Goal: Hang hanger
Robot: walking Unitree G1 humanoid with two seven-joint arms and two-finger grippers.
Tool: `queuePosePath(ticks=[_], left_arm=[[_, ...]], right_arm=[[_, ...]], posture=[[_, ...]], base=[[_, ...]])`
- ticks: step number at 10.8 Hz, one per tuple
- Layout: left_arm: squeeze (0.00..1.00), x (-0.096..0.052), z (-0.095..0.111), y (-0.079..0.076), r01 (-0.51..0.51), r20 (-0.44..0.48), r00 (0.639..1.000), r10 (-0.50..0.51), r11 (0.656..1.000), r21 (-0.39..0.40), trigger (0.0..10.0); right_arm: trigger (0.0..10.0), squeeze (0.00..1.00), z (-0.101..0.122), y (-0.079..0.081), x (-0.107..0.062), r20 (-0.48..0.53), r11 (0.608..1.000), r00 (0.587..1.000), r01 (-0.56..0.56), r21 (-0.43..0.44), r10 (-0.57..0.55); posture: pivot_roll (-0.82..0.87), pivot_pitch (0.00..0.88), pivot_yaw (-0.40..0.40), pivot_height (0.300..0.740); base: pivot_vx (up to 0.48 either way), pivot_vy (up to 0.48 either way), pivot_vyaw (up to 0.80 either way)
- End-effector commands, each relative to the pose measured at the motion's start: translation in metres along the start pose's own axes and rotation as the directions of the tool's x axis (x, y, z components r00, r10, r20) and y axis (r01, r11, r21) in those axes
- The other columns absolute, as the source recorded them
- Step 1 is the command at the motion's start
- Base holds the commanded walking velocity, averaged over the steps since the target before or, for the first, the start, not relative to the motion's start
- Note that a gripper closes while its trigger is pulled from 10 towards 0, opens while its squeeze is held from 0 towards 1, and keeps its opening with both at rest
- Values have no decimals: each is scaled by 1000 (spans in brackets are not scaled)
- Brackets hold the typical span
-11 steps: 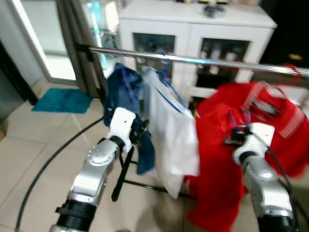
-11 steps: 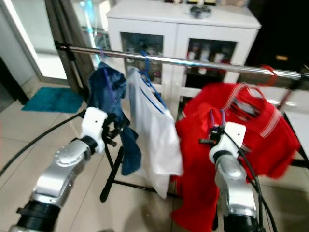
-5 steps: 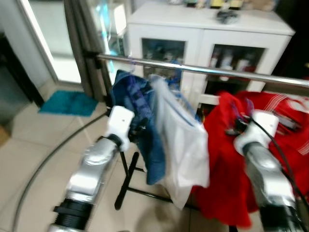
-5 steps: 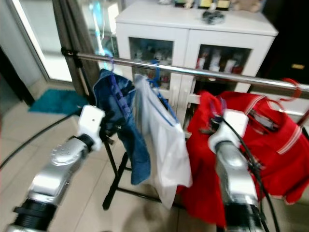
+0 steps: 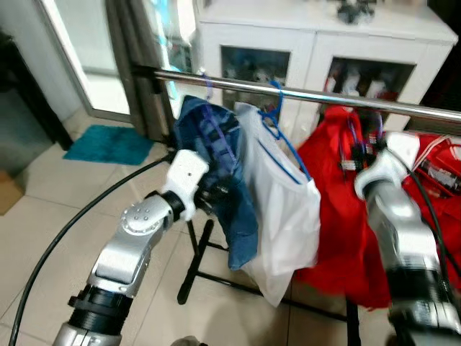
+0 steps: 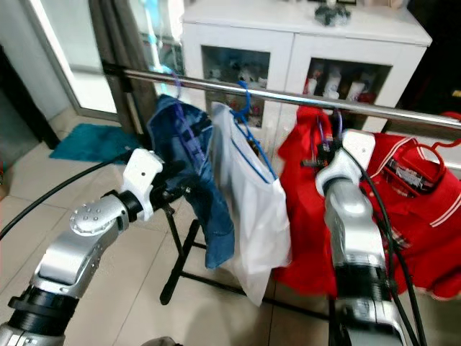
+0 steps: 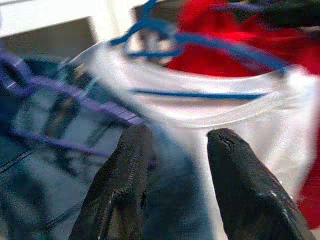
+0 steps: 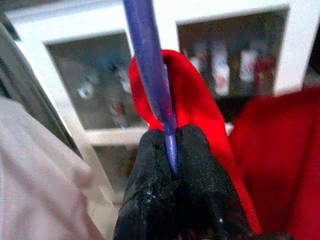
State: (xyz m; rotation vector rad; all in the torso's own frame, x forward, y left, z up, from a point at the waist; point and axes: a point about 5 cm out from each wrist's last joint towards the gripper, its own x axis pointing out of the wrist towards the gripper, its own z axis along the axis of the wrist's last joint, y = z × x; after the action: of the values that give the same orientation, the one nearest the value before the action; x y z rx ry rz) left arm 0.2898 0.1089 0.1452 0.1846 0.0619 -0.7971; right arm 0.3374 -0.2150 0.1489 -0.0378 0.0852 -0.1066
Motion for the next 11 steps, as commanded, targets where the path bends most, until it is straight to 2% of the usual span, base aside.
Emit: queuePosePath(ticks=[1, 2, 3, 5, 8, 10, 11], left_arm=[[0, 3, 12, -11, 113, 27, 993, -113, 994, 12, 10000], [0, 5, 17, -18, 183, 43, 982, -184, 983, 26, 10000], [0, 7, 20, -20, 205, 49, 977, -206, 978, 28, 10000], [0, 12, 31, -24, 254, 72, 964, -256, 967, 32, 10000], [0, 11, 33, -23, 261, 73, 962, -264, 964, 41, 10000], [0, 9, 33, -23, 262, 68, 962, -264, 964, 42, 10000], [0, 9, 33, -23, 256, 69, 964, -258, 966, 43, 10000]], right_arm=[[10000, 0, 16, -1, 6, 70, 999, 997, 20, 29, -22], [10000, 0, 22, -1, 10, 86, 998, 996, 32, 51, -37], [10000, 0, 25, 0, 13, 90, 998, 995, 33, 58, -38], [10000, 0, 31, 7, 33, 13, 1000, 1000, 14, 26, -15], [10000, 0, 40, 11, 54, -58, 1000, 998, 15, 20, -13], [10000, 0, 29, 17, 58, -175, 999, 984, -32, -31, 26], [10000, 0, 23, 22, 57, -209, 998, 977, -58, -30, 51]], posture=[[-12, 0, 28, 740], [-11, 0, 24, 740], [-11, 0, 22, 740], [-10, 0, 20, 740], [-1, 0, 18, 740], [12, 0, 1, 740], [12, 0, -1, 740]], base=[[0, 0, 0], [0, 0, 0], [0, 0, 0], [0, 0, 0], [0, 0, 0], [0, 0, 0], [0, 0, 0]])
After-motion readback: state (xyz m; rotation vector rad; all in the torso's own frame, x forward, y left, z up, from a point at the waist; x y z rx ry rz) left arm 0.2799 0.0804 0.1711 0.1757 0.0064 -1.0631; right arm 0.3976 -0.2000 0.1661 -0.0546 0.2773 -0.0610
